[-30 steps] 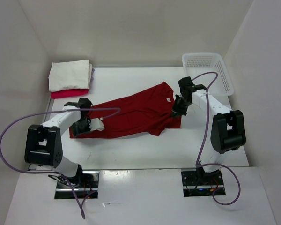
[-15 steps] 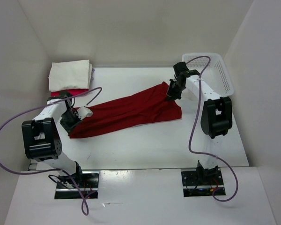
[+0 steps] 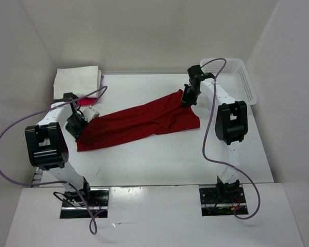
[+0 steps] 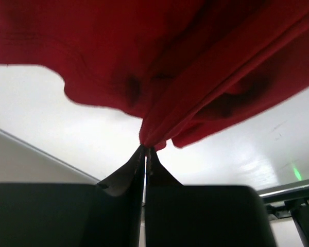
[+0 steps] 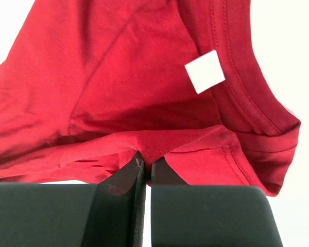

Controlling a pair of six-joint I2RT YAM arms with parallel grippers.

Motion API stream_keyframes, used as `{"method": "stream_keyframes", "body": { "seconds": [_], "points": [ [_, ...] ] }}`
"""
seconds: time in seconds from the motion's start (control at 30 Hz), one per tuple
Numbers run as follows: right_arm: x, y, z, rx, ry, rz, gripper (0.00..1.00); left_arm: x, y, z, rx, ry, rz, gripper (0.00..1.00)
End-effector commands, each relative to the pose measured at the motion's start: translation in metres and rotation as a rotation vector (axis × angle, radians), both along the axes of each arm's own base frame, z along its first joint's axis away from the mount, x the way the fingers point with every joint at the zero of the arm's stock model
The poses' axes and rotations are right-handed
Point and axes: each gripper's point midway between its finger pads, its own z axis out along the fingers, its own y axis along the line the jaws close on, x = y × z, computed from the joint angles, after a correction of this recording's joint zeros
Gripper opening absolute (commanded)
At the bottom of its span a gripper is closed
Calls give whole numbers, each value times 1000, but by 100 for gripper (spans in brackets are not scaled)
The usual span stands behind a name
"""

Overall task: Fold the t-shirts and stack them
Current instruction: Grap the side of the flattened tshirt closest away from the robot with both arms

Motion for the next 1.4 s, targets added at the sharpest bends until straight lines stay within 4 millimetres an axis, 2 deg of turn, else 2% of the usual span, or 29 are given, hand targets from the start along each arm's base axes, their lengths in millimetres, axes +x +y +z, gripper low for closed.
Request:
{"method": "stream_keyframes", "body": {
  "seconds": [0.0,0.07,0.1,0.17,0.2,0.23,0.27,0.3,0.33,0.37,0.53,0.67,0.73,0.87,0.97,1.07,1.13,1.17,1.23,1.37],
  "points": [
    [-19,-11,12,-50,20,20,0,-14,3,29,28,-31,4,0],
    [-38,-14,13,-75,37,34,0,-43,1,30,46,71,-71,0],
    [-62,-14,12,-81,62,47,0,-59,0,30,50,109,-87,0],
    [-90,-17,11,-89,96,59,0,-85,-10,35,31,194,-169,0],
    [-117,-22,9,-85,132,64,0,-94,-13,42,30,200,-193,0],
    [-130,-21,8,-85,145,64,0,-114,-18,44,11,270,-249,0],
    [-142,-18,9,-58,162,64,0,-117,-23,44,16,271,-277,0],
    [-164,-19,8,-51,180,78,0,-122,-20,47,43,254,-277,0],
    [-172,-19,7,-42,187,81,0,-120,-21,49,48,240,-321,0],
    [-189,-18,1,-41,226,87,0,-123,-19,50,87,256,-366,0],
    [-211,-13,2,-44,253,135,0,-134,-12,43,192,363,-516,0],
    [-211,-15,8,-71,239,149,0,-123,-6,50,240,355,-576,0],
    [-212,-15,3,-75,255,149,0,-117,-15,49,189,329,-573,0],
    [-212,-14,-1,-75,281,186,0,-120,-17,44,181,361,-637,0],
    [-215,-27,-4,-150,302,181,0,-106,-23,50,283,347,-799,0],
    [-213,-27,-10,-156,321,194,0,-97,-27,46,459,373,-984,0],
    [-201,-22,-8,-150,313,221,0,-104,-33,37,520,450,-1109,0],
    [-196,-21,-14,-155,332,221,0,-114,-35,35,507,507,-1154,0],
    [-182,-19,-8,-171,309,234,0,-133,-52,24,438,578,-1195,0],
    [-159,-25,-7,-149,300,225,0,-150,-61,10,362,662,-1158,0]
  ]
}}
